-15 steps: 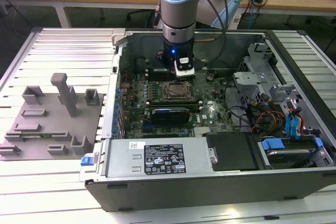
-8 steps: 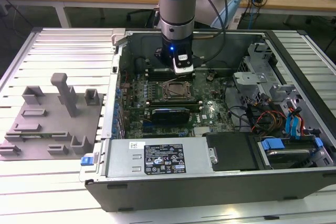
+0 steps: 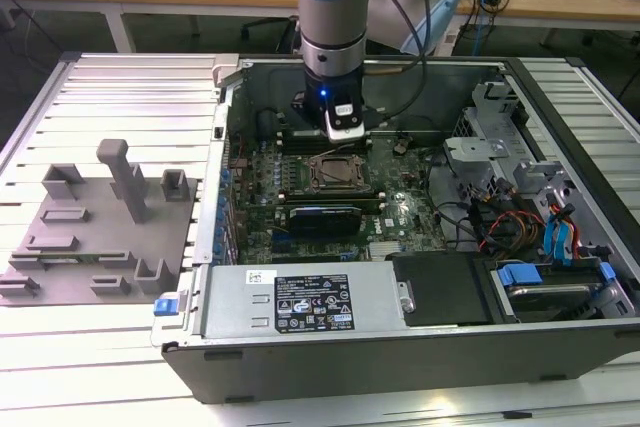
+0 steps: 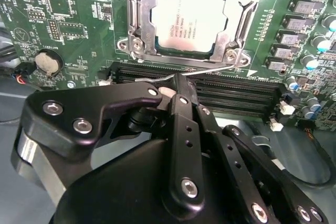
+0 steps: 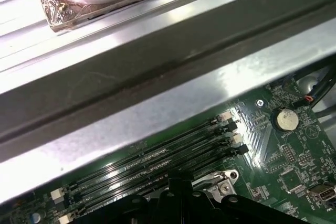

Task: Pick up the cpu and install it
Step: 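Install the first cpu locking lever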

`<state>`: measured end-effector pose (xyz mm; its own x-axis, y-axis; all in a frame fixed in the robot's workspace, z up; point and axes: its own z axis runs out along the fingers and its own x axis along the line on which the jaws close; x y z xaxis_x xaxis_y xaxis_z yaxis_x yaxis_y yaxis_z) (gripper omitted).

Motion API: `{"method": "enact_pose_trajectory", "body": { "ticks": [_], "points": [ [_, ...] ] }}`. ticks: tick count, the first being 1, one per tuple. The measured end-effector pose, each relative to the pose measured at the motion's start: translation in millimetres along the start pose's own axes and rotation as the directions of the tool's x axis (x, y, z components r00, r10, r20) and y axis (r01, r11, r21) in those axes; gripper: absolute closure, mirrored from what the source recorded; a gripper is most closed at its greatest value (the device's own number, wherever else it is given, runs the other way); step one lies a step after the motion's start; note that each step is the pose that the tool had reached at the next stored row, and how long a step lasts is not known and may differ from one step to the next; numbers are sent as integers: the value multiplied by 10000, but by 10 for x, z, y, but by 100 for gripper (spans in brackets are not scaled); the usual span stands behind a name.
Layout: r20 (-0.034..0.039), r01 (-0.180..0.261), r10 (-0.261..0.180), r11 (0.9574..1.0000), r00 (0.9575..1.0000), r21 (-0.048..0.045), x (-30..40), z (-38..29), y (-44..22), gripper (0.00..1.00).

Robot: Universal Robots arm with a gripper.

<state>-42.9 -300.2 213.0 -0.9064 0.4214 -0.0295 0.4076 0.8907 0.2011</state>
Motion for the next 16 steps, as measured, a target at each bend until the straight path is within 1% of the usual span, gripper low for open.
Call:
{"method": "enact_pose_trajectory", "body": {
  "ticks": [6,16],
  "points": [
    [46,8,-8,10000,10000,-20,1,62,-15,89],
    [65,13,-13,10000,10000,-13,-6,126,-49,89]
  ]
}}
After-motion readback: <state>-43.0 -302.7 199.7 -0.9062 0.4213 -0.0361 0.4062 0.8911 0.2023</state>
